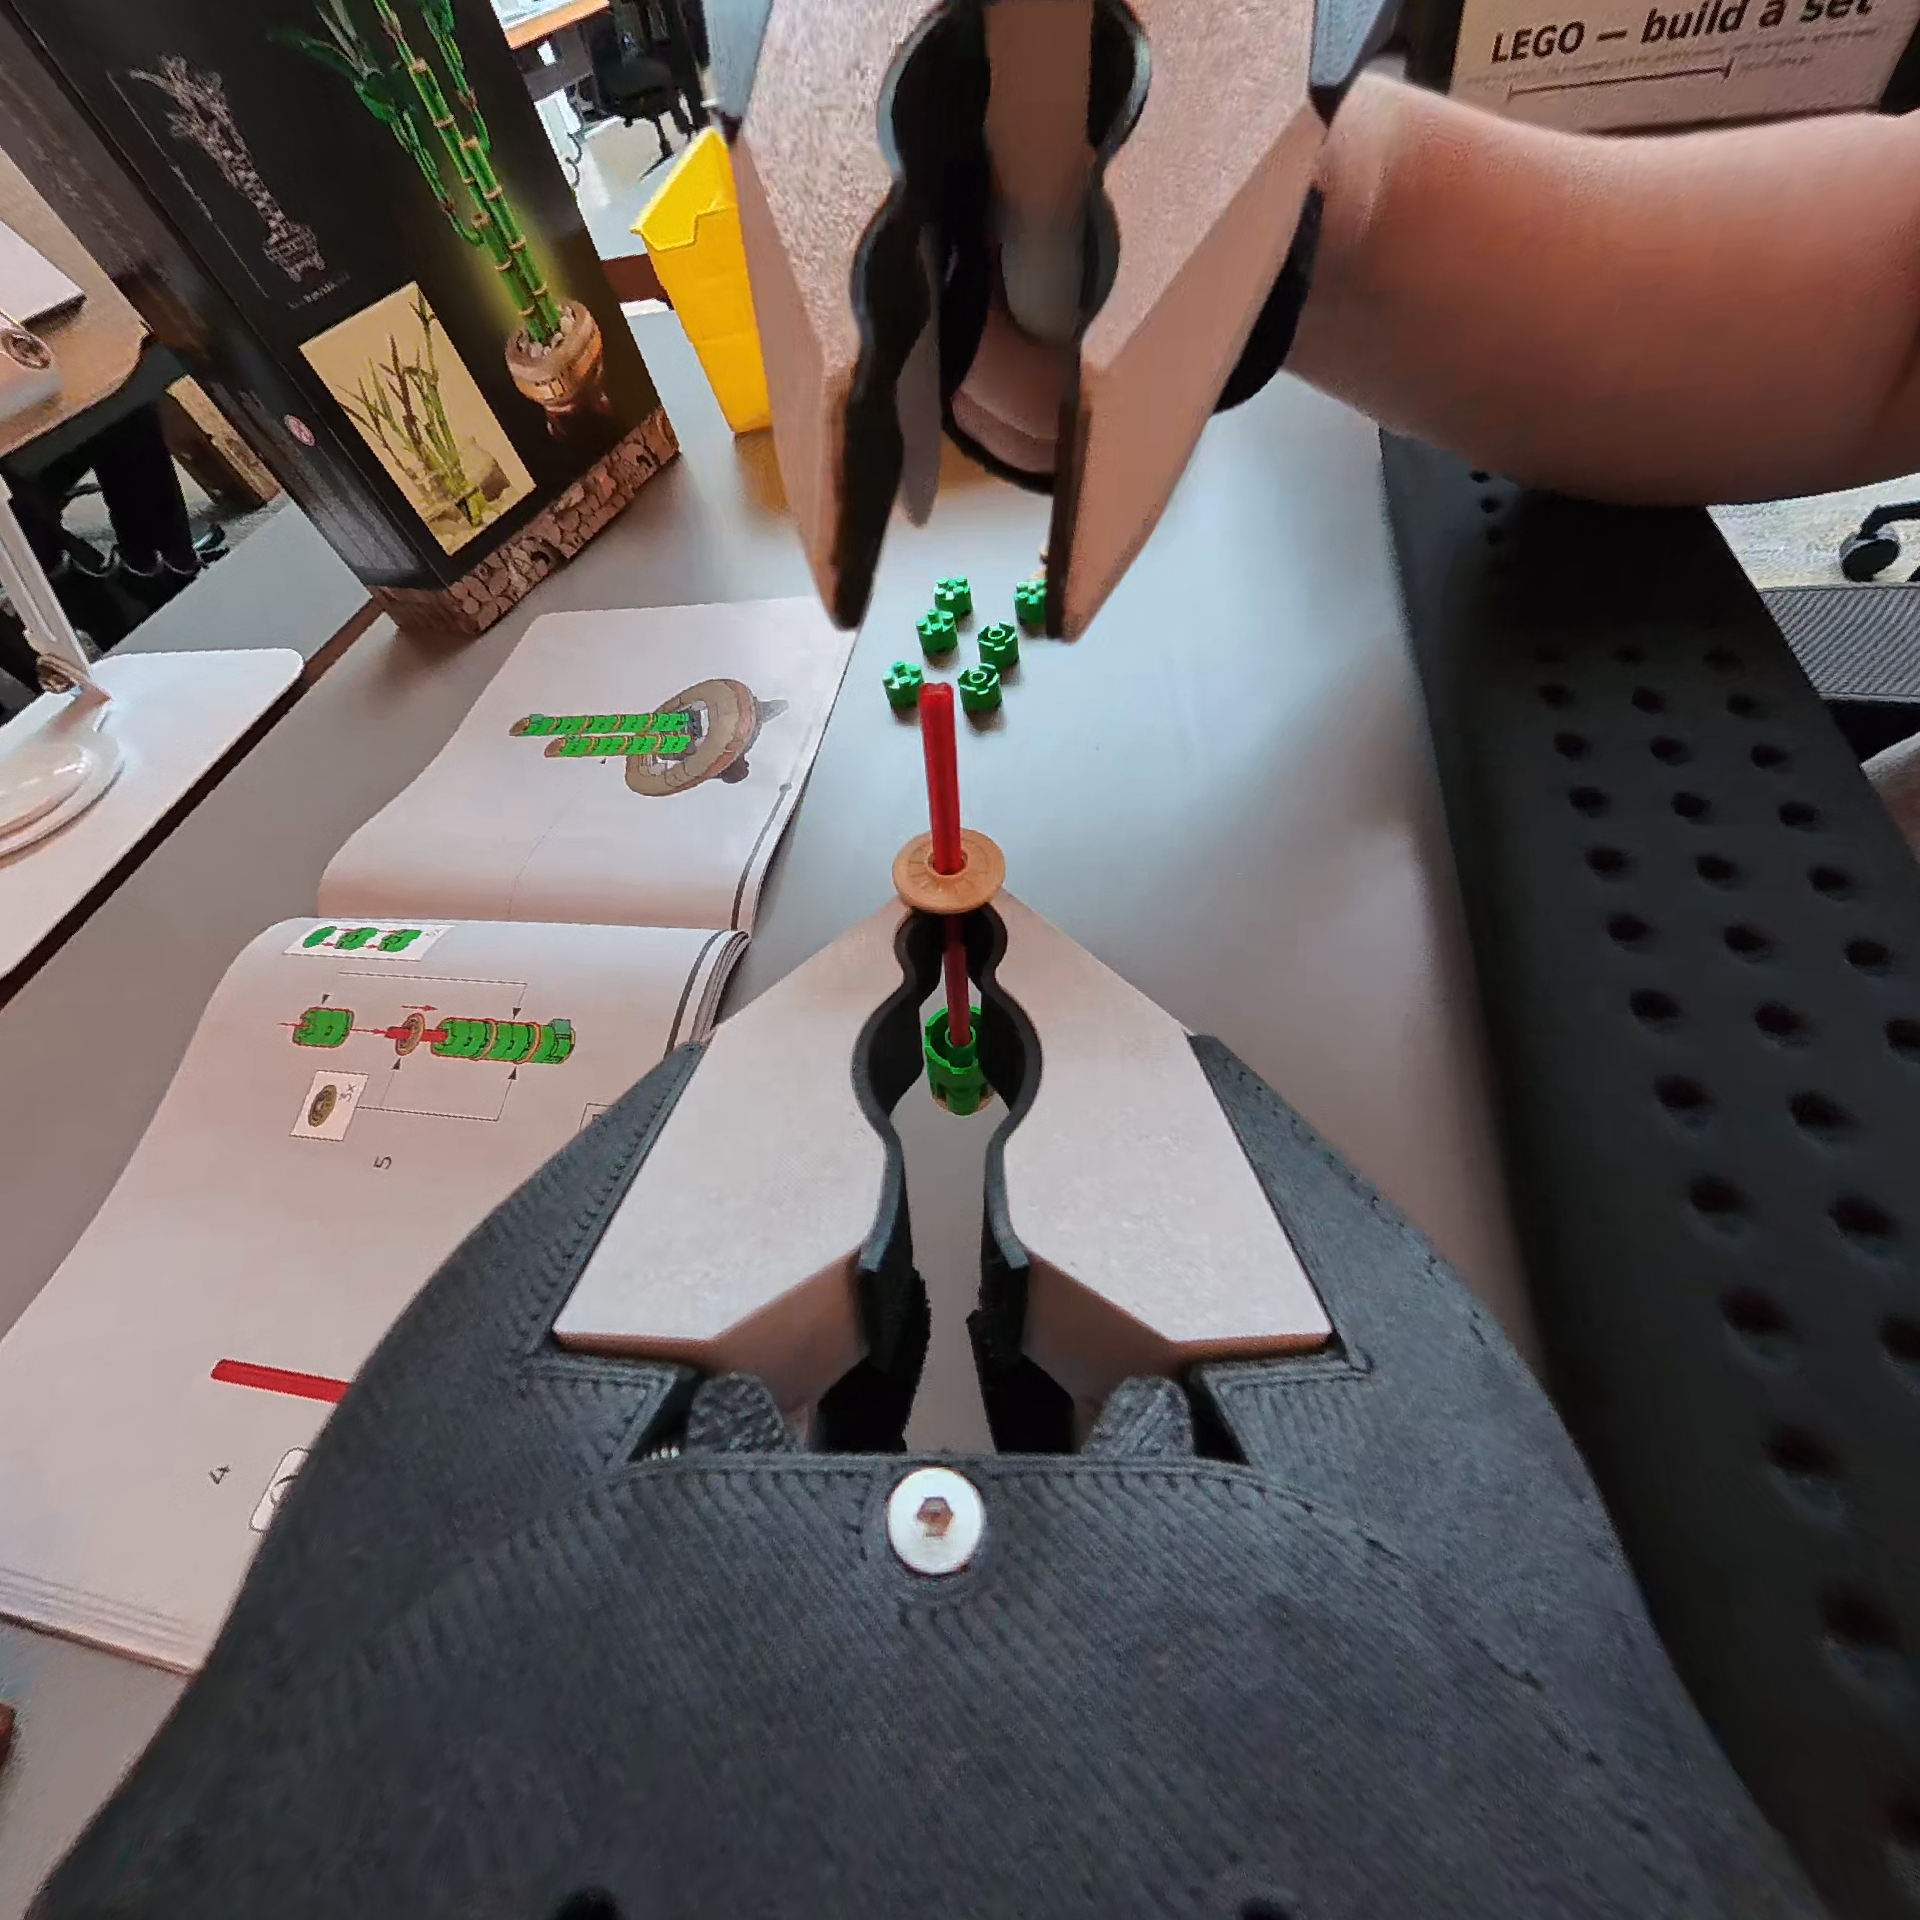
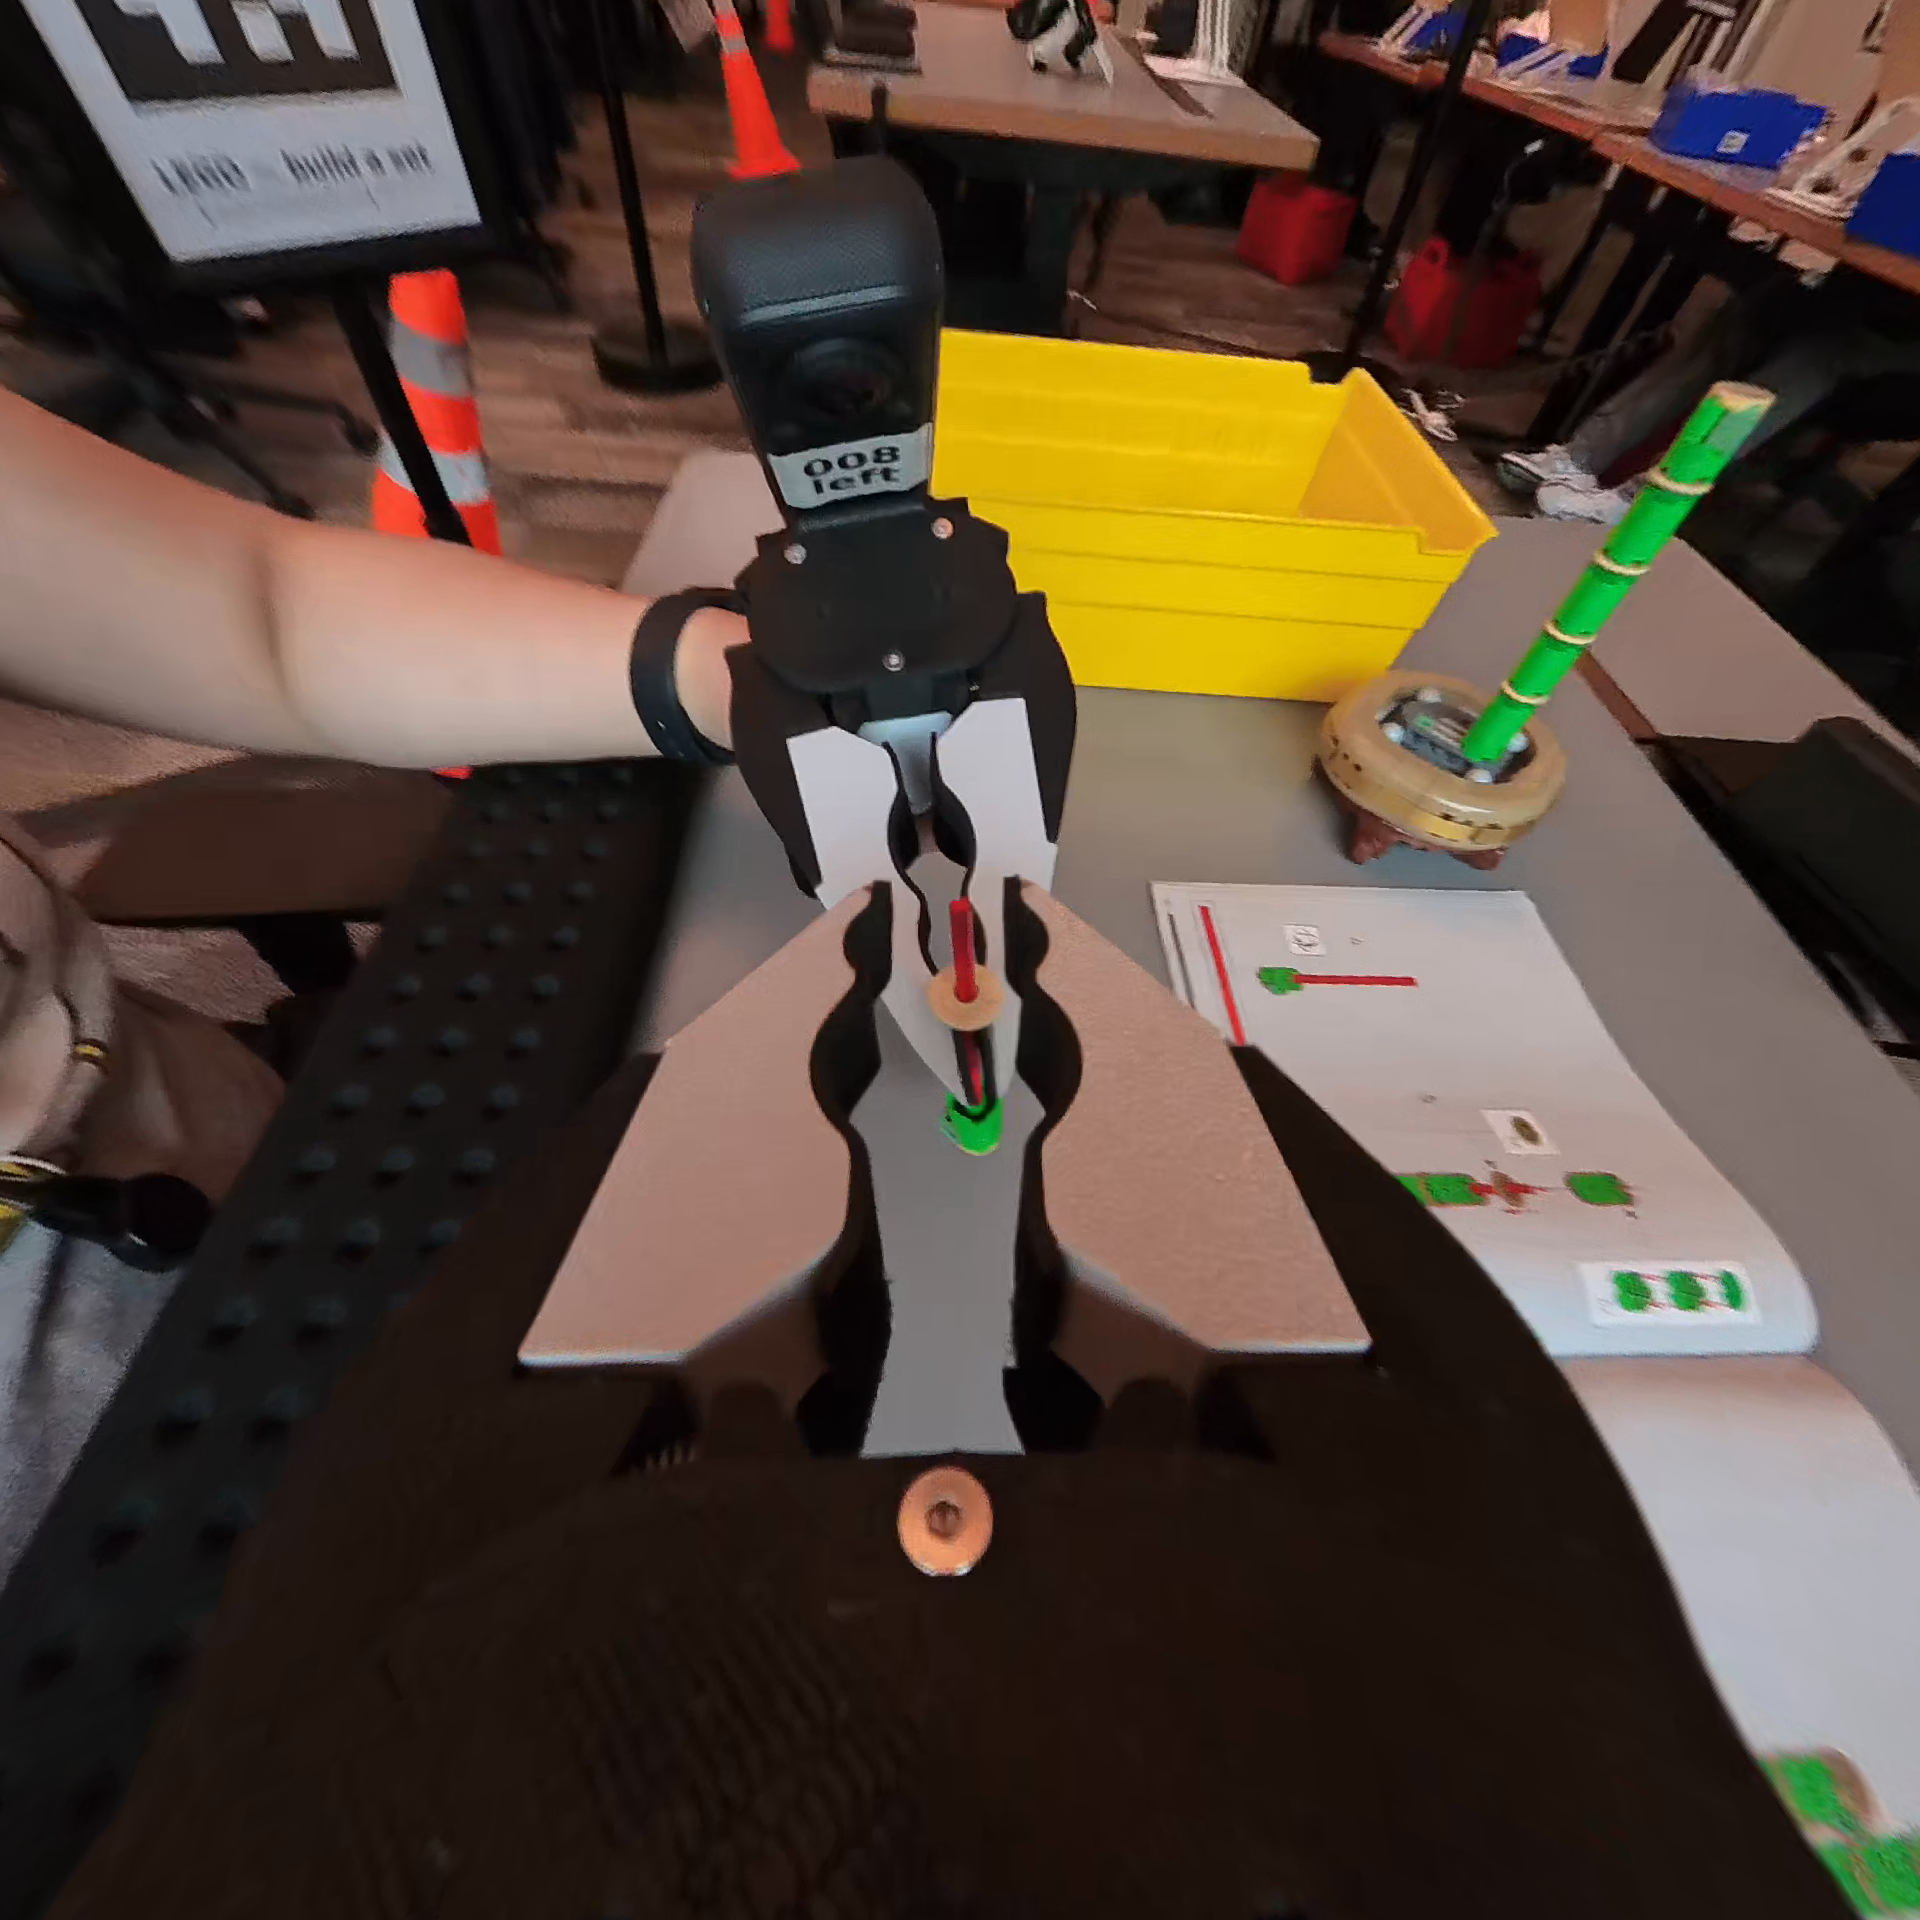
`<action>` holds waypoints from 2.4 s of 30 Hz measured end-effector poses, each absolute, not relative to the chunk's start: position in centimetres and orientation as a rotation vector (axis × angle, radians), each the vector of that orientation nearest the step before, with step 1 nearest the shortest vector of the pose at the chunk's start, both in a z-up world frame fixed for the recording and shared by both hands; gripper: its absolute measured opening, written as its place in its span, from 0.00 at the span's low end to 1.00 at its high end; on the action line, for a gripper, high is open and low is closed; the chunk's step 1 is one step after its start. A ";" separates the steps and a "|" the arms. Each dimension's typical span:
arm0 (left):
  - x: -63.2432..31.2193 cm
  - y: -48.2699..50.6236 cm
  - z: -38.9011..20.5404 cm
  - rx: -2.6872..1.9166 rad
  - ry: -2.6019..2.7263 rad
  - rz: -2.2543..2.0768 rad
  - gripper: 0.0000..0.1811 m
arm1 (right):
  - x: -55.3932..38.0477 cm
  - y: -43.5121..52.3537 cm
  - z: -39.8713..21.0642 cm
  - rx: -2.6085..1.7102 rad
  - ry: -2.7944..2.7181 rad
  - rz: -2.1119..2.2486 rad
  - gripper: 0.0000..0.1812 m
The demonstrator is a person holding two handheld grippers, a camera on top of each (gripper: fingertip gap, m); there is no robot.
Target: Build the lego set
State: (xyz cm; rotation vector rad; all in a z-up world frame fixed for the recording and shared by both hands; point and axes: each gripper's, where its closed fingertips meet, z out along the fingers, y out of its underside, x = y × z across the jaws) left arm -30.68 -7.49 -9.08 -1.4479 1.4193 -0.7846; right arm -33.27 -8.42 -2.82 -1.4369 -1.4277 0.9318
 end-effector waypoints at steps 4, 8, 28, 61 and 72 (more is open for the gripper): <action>-30.5 -7.8 -8.9 -1.451 1.418 -0.815 0.01 | -33.8 -8.0 -4.3 -1.494 -1.426 0.970 0.10; -30.6 -8.1 -8.1 -1.420 1.401 -0.849 0.01 | -34.0 -8.3 -4.0 -1.468 -1.461 0.980 0.01; -35.0 -4.6 -3.6 -1.444 0.918 -1.303 0.21 | -33.7 -2.9 2.5 -1.651 -1.234 1.206 0.02; -35.0 -4.2 -4.2 -1.433 0.949 -1.167 0.13 | -35.6 -3.1 -0.8 -1.708 -1.266 1.351 0.02; -33.3 -7.8 -4.2 -1.339 1.129 -1.285 0.05 | -35.5 -6.6 0.8 -1.487 -1.425 1.570 0.02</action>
